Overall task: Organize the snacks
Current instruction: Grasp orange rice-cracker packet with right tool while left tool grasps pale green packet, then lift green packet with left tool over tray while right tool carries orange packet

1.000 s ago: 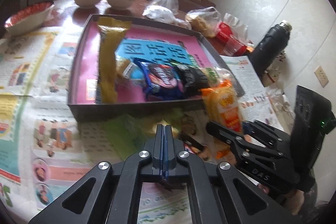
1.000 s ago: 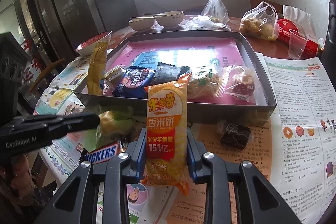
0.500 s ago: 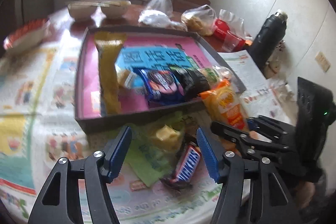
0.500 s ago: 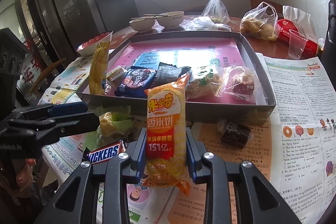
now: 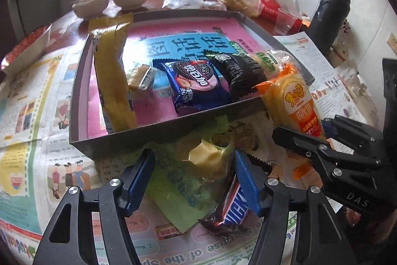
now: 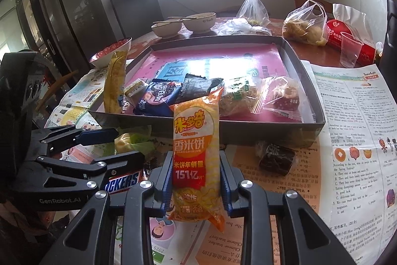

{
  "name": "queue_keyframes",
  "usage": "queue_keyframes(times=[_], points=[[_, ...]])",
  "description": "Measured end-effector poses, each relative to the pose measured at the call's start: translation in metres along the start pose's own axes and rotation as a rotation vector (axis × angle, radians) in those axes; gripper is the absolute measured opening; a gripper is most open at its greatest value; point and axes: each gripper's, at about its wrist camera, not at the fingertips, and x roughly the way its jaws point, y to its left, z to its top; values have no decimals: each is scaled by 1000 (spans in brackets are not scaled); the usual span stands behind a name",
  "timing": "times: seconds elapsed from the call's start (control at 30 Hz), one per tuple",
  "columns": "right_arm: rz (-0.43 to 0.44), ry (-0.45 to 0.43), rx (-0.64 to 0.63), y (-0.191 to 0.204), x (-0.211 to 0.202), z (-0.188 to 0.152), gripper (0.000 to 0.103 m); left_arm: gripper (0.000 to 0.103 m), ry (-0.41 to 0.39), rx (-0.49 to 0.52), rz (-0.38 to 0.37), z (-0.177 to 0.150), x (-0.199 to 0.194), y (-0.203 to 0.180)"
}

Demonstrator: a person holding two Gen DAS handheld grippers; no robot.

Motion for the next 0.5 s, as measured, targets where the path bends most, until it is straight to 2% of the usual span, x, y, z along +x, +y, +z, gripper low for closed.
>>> queue_keyframes(times=[0.1,0.23,0.3,0.5], points=[[0,-3,5,0,-1,0,33,66,-7,-23,-29,-1,1,4],[1,-6,10,-1,-1,1,33,57,-11,-30,-49,-1,1,5],[1,-8,13,-1,-2,1,33,44,-12,-47,-74,-1,-1,7],[11,-20,23,-3,-6,3,32,40,-13,-93,-111,-3,-5,16]])
